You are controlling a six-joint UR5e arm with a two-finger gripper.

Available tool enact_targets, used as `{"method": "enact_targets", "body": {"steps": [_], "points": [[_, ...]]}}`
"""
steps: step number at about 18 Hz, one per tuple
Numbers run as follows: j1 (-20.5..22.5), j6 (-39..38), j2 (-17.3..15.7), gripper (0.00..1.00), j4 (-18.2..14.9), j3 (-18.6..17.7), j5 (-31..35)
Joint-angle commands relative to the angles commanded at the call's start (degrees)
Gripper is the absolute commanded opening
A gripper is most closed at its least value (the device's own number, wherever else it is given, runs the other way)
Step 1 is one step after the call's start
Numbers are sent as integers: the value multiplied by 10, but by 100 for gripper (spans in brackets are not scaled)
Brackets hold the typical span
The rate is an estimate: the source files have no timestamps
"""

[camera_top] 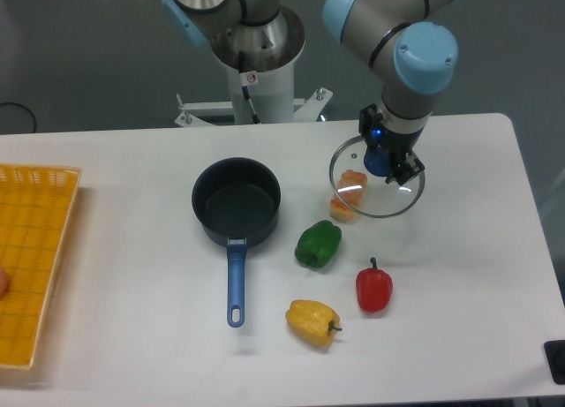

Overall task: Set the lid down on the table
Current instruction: 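Lift the clear glass lid by its knob and carry it away from the food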

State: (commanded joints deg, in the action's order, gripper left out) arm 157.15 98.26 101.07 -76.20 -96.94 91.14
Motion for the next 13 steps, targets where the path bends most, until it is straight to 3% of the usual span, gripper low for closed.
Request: {"method": "enact_targets", "body": {"steps": [13], "points": [[2,1,0,61,0,5,-1]]}}
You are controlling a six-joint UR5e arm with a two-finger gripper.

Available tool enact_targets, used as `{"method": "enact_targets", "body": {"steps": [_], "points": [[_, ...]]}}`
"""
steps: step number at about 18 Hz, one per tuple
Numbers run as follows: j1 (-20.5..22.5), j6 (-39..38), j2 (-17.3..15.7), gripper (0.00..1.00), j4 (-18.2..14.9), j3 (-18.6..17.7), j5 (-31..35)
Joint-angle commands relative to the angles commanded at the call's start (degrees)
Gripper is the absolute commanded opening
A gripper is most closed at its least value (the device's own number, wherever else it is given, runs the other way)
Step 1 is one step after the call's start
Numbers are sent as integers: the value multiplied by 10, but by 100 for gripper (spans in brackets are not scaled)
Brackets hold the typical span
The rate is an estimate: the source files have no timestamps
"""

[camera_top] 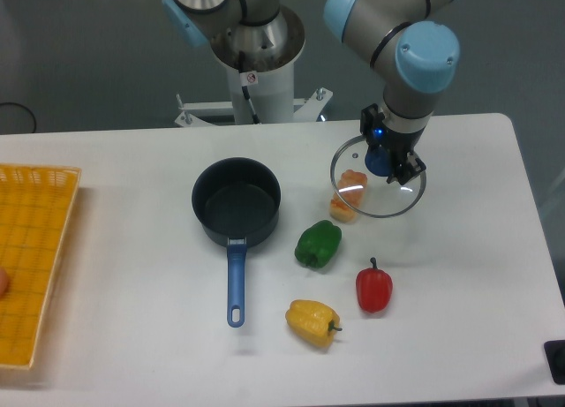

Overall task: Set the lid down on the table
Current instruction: 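Lift the clear glass lid by its knob and carry it away from the food, then move the held lid toward the table edge and lower it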

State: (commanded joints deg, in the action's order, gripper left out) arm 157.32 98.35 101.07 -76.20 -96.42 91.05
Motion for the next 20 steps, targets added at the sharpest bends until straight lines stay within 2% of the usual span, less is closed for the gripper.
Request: {"method": "enact_targets", "body": {"steps": [11,17,20], "points": [[60,92,12,61,0,11,-2],[75,119,48,61,4,38,0],[77,132,69,61,37,40,3]]}}
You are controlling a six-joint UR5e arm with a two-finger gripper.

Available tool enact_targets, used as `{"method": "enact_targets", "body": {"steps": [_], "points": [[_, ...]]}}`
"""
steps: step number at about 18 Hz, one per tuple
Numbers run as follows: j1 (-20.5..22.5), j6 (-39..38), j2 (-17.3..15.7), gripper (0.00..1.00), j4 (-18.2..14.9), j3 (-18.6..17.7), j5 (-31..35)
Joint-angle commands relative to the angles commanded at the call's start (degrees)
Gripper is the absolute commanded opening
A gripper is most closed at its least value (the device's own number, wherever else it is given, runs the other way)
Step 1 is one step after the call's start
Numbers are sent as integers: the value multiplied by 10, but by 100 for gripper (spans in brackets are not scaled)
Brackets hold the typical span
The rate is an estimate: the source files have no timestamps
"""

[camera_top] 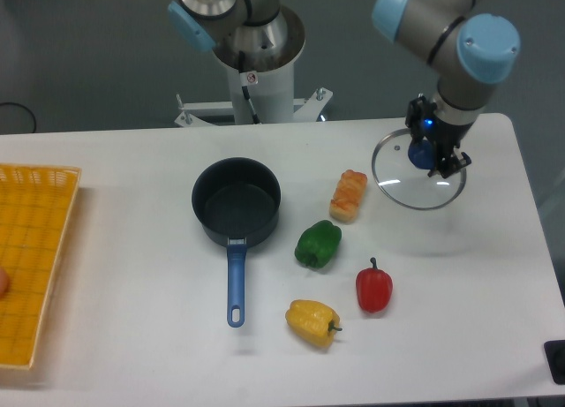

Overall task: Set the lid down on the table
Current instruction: 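Move the held lid toward the table edge and lower it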

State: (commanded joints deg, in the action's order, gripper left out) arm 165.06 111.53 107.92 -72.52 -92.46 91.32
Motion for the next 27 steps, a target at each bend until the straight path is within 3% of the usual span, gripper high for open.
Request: {"method": "enact_targets", "body": {"steps": [10,15,27], "points": [[24,49,61,61,72,-1,0],[39,75,69,61,77,-1,1],[66,122,102,61,126,-2,1]]}}
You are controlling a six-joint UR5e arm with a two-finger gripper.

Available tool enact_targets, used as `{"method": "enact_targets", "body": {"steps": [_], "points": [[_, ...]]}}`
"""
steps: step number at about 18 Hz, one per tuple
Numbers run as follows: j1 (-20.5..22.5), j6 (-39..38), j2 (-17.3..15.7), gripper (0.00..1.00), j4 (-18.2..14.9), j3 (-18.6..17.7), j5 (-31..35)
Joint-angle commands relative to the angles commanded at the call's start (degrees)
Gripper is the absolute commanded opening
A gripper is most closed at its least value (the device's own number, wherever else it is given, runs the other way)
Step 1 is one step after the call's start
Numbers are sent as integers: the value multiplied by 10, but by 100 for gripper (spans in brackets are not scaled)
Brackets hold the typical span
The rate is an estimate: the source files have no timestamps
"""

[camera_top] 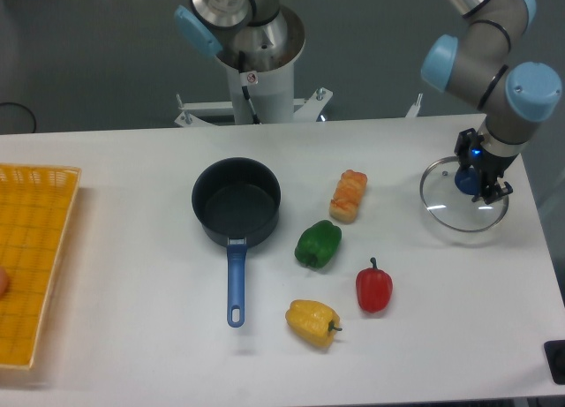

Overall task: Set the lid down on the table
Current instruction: 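Move the held lid toward the table edge and lower it, then set the lid flat on the table and open the gripper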

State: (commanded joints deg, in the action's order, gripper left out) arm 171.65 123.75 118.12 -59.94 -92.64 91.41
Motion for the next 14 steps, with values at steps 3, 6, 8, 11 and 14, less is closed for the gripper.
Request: {"method": "enact_targets", "body": {"steps": [3,6,8,11,14], "points": [[1,4,6,61,4,2,1],[4,7,12,61,17,1,2],[4,7,17,61,22,1,5],[5,9,20,61,24,1,11],[5,11,25,61,25,1,11]]}}
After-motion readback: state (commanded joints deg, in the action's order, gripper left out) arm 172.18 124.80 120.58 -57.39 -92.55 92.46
